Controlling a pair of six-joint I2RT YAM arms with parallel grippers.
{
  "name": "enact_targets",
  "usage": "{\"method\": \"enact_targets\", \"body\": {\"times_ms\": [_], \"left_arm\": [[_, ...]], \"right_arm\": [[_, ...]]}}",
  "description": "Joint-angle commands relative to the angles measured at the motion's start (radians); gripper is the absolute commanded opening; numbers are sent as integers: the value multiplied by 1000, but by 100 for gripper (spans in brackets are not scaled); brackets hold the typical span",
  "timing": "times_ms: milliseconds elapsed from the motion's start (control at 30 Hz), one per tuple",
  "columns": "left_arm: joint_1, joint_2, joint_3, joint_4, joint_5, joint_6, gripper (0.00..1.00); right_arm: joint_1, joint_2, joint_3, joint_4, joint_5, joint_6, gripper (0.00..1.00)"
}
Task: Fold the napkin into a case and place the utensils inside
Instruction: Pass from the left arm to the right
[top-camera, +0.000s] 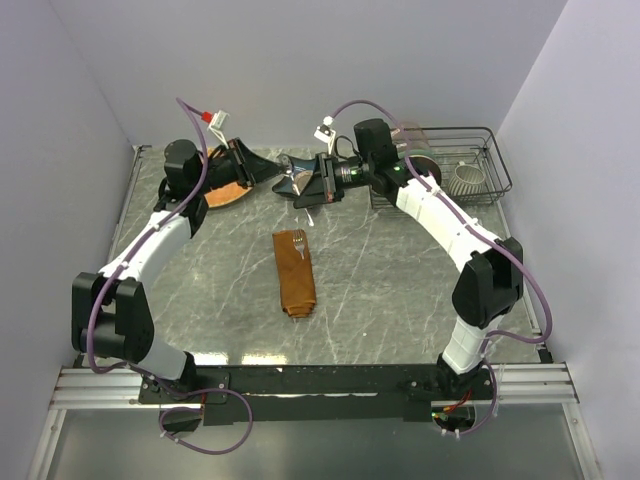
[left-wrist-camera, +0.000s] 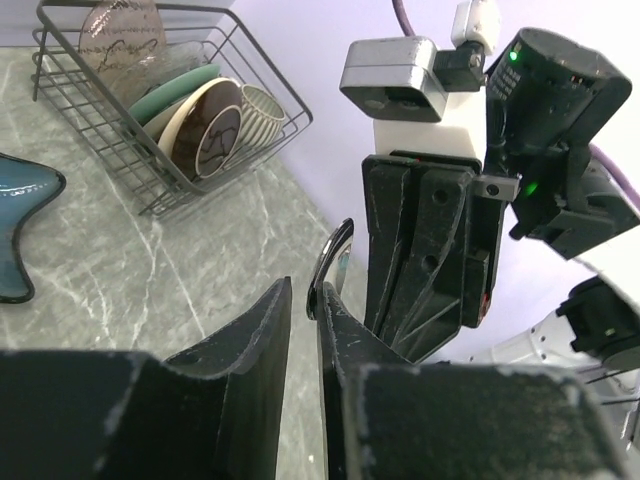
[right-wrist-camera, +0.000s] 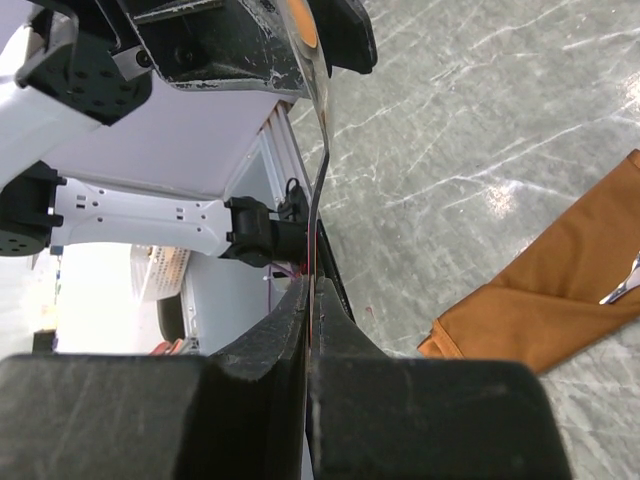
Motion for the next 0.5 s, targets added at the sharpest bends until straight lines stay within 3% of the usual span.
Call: {"method": "enact_targets", "body": {"times_ms": [0,467], "left_arm": [[13,-32,64,-55,38,100,23],[46,5,93,-23,93,99,24]], "right_arm": [[6,-12,11,0,-10,-30,0],[22,-15,4,-8,-30,-33,0]]}}
